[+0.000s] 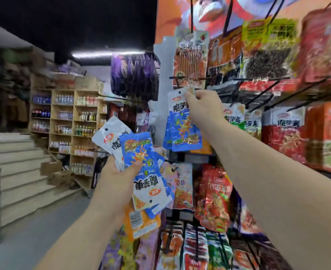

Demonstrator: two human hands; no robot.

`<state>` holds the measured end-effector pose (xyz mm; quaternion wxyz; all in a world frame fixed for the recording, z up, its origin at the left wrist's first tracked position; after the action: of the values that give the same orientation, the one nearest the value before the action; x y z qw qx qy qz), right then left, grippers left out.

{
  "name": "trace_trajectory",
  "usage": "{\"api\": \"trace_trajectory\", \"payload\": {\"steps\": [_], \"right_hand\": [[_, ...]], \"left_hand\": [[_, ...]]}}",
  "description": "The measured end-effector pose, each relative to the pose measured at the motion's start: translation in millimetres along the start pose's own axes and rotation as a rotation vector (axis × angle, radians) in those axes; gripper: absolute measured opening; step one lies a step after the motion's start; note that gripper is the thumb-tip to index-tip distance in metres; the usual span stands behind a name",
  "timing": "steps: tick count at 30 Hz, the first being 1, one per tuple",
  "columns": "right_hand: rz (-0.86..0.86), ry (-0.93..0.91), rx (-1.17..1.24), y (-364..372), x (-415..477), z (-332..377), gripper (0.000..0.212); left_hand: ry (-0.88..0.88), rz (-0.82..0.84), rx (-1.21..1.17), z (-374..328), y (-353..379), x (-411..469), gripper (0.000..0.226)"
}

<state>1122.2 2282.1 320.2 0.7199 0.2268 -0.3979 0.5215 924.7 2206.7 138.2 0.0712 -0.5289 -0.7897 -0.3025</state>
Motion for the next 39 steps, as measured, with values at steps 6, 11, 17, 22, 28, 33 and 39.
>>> {"api": "trace_trajectory", "payload": {"steps": [6,11,17,22,28,33,39], "right_hand": [[-0.064,0.086,-0.117,11,17,-9,0.059],[-0.085,0.108,-0.078,13,14,-9,0.056],[-0.083,0.073,-0.137,7,14,-6,0.055],[-0.084,0.069,-0.135,10,14,-3,0.055],[-0.090,0.061,-0.127,13,18,0,0.054],[-0.116,0.063,-0.141,7,17,-4,0.054],[-0.109,0.090,-0.110,11,20,-10,0.057]], "left_hand": [[0.009,-0.001,-0.022,-5,-5,10,0.019],[0.049,0.036,-0.008,-8,2,16,0.020],[0.089,0.067,0.006,-13,8,21,0.020],[0.077,0.062,-0.012,-12,8,24,0.019],[0.084,0.066,-0.005,-12,5,26,0.020],[0.105,0.055,-0.008,-14,1,26,0.019],[0.105,0.048,-0.006,-11,-1,25,0.021]]}}
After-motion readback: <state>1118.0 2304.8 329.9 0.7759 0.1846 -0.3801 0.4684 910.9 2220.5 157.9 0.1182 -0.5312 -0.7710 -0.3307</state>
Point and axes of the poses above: each hand's wrist, its own x-axis towards the middle knuckle, its own y-axis out of the palm, z = x × y, the point moved 9 cm from there along x, towards the middle knuckle, and after that the axes turned 4 degrees about -z, right-handed, at the moved point
